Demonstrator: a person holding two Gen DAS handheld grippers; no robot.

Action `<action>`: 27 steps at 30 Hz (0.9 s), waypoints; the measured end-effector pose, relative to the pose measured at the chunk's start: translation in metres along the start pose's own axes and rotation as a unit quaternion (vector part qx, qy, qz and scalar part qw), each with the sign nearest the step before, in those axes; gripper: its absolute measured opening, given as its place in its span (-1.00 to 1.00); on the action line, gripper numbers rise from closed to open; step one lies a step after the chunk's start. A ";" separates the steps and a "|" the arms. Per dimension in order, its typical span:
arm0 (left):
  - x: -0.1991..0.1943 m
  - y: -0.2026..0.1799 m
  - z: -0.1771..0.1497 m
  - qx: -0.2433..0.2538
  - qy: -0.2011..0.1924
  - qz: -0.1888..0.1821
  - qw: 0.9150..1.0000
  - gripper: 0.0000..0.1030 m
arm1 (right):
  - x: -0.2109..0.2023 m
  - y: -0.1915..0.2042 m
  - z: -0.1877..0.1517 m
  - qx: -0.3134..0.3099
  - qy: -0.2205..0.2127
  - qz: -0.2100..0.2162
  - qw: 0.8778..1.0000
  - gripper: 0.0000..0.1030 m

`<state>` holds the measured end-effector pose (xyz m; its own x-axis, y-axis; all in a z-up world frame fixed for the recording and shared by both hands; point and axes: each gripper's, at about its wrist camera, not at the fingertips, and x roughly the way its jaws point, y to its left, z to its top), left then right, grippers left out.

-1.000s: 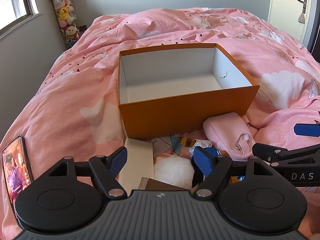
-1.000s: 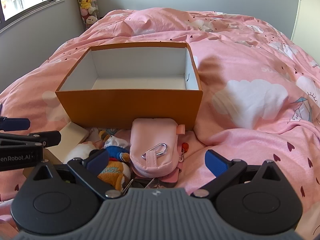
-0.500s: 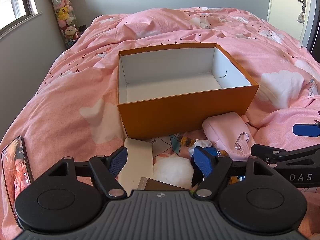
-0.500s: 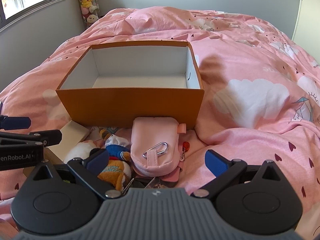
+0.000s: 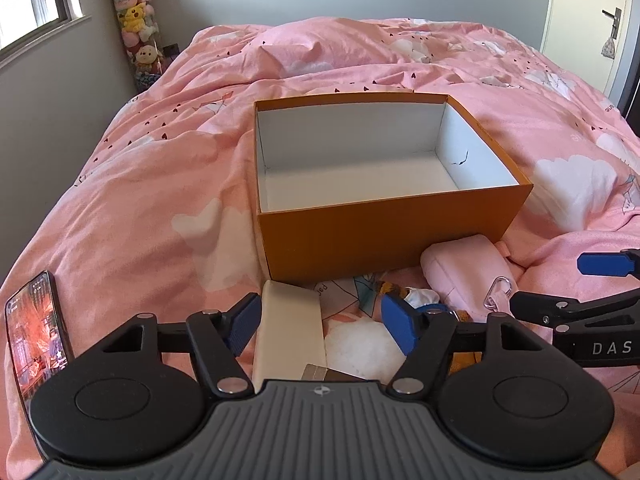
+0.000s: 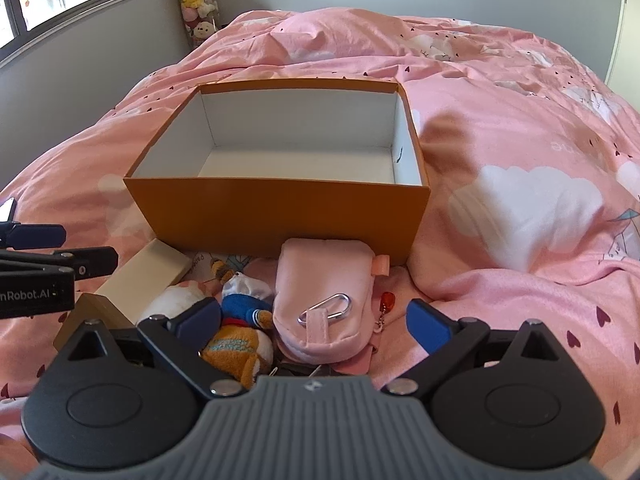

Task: Organize objects
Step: 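Move the right gripper down toward the small brown cube box, then grasp the brown cube box with the right gripper while the left gripper grasps the cream box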

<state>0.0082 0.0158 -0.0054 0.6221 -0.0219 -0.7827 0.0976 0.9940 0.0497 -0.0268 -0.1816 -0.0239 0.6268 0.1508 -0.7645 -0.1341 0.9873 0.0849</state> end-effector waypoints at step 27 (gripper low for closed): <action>0.026 0.053 0.005 -0.063 0.121 -0.089 0.987 -0.30 | 0.047 0.040 0.028 -0.059 0.101 0.191 0.975 -0.68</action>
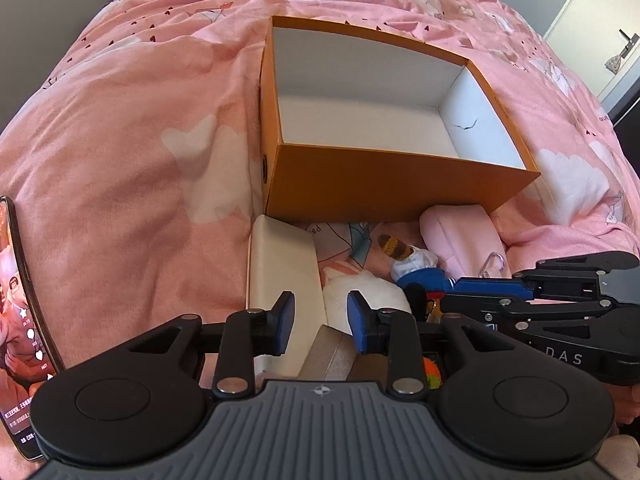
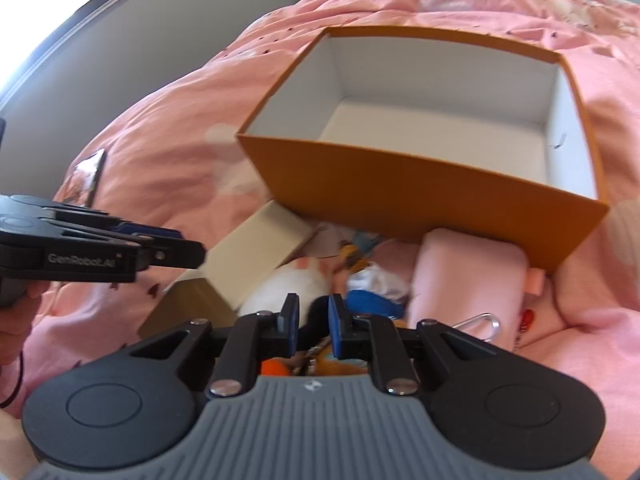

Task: Organize objects
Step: 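Grasp the brown cube box with the right gripper while the left gripper grasps the cream box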

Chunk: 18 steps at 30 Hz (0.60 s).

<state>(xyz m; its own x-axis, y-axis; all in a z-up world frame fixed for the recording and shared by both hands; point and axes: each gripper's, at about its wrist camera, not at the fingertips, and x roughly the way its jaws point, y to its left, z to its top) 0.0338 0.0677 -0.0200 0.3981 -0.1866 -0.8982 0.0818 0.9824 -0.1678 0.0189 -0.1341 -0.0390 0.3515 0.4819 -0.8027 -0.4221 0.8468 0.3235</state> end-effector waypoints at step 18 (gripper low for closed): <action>-0.017 -0.010 -0.028 0.078 0.035 0.008 0.996 -0.42 | -0.009 0.067 -0.009 -0.139 0.040 0.067 0.987 -0.26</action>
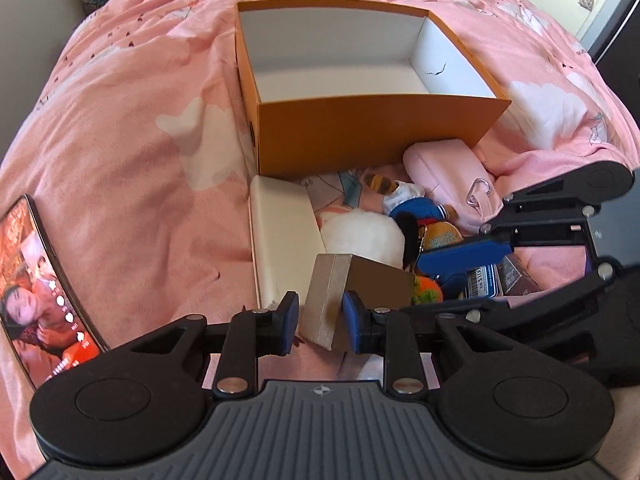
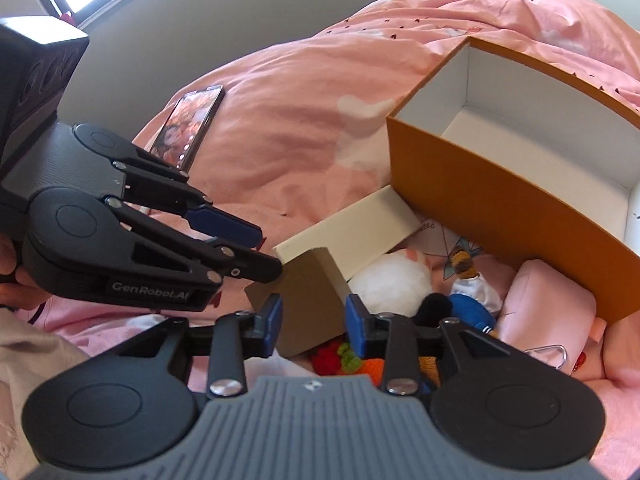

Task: Organize objects
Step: 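Grasp the brown cube box with the right gripper while the left gripper grasps the cream box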

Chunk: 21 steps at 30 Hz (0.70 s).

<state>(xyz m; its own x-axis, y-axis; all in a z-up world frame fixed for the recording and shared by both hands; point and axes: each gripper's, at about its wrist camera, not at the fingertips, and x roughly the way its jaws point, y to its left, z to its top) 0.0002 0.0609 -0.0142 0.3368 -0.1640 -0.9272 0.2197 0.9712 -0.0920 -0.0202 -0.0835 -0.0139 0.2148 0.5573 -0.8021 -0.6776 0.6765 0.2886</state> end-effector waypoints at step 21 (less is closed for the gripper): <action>0.000 0.000 0.007 -0.022 -0.036 -0.031 0.999 -0.54 | 0.050 0.015 -0.001 -0.085 0.055 -0.030 0.994 0.31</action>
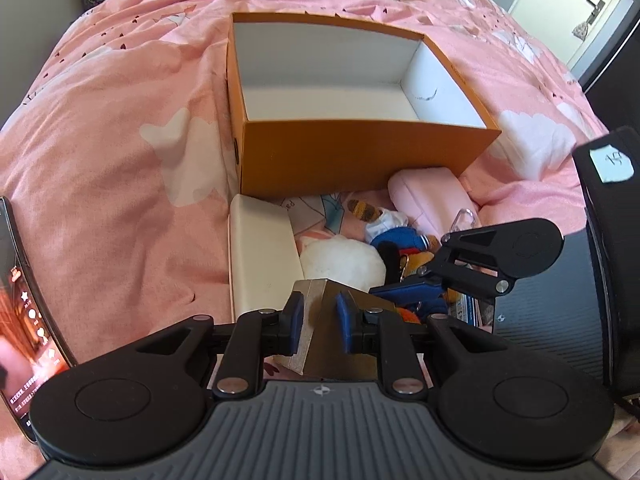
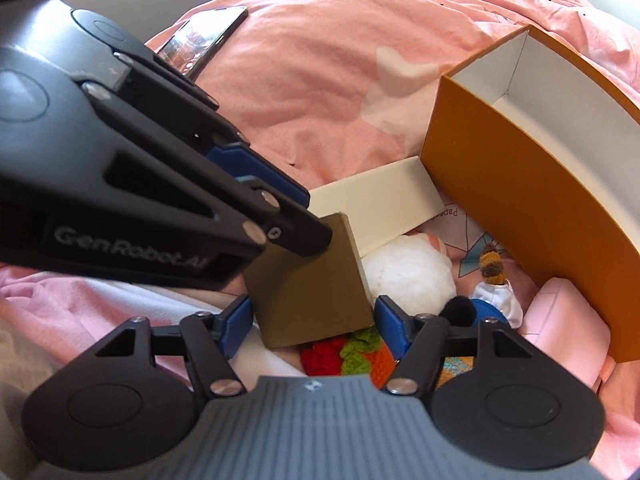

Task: Organize objects
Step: 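Grasp the brown cube box with the right gripper while the left gripper grasps the cream box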

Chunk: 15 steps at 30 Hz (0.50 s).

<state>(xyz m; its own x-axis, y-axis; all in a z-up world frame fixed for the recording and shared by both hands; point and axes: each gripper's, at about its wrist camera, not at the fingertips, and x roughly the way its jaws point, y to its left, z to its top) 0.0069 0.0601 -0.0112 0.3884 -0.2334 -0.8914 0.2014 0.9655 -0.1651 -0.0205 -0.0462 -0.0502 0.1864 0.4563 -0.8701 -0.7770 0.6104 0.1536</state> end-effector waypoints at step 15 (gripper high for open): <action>0.016 0.020 0.018 -0.037 -0.031 0.039 0.998 0.19 | -0.035 -0.052 0.000 0.042 -0.027 -0.094 0.994 0.28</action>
<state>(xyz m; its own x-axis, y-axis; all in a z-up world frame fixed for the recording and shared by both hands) 0.0333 0.0736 -0.0213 0.4550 -0.1607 -0.8759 0.1013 0.9865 -0.1284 0.0136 -0.0940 -0.0278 0.3568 0.3618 -0.8613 -0.6724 0.7395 0.0321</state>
